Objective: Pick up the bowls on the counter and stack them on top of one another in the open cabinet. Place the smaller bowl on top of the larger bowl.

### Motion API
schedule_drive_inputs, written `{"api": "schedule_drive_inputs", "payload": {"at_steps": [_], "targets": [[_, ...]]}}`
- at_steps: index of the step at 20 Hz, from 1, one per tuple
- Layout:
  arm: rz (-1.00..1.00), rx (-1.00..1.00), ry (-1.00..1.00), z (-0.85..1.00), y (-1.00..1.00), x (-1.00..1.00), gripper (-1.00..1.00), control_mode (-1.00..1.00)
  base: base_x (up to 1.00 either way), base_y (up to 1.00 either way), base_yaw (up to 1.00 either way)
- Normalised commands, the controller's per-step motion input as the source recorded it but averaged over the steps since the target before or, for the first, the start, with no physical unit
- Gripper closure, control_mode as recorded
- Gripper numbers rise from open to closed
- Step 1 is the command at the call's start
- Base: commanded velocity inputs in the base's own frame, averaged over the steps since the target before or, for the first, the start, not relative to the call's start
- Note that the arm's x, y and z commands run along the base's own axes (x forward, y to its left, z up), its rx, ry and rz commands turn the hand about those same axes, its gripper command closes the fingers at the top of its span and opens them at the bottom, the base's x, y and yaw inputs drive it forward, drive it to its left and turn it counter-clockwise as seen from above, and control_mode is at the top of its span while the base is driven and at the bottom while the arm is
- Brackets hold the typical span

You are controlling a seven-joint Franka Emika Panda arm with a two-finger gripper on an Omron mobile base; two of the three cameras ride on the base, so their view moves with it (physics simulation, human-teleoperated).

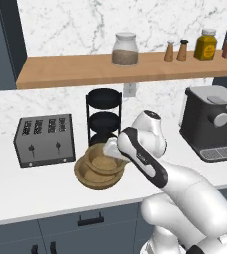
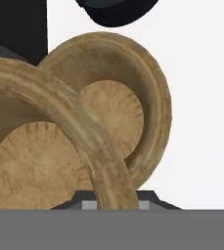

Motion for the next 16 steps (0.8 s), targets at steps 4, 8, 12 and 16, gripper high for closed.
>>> {"api": "schedule_drive_inputs", "payload": {"at_steps": [4, 8, 12, 16], "targets": [[-0.04, -0.08, 0.15, -0.02, 0.0, 0.36, 1.0, -1.0, 0.0, 0.0, 0.0], [-0.01, -0.04, 0.02, -0.07, 0.0, 0.19, 1.0, -1.0, 0.0, 0.0, 0.0], [0.0, -0.06, -0.03, -0.26, 0.0, 0.0, 1.0, -1.0, 0.0, 0.0, 0.0], [0.0, -0.08, -0.03, -0.43, 0.0, 0.0, 1.0, -1.0, 0.0, 0.0, 0.0]]}}
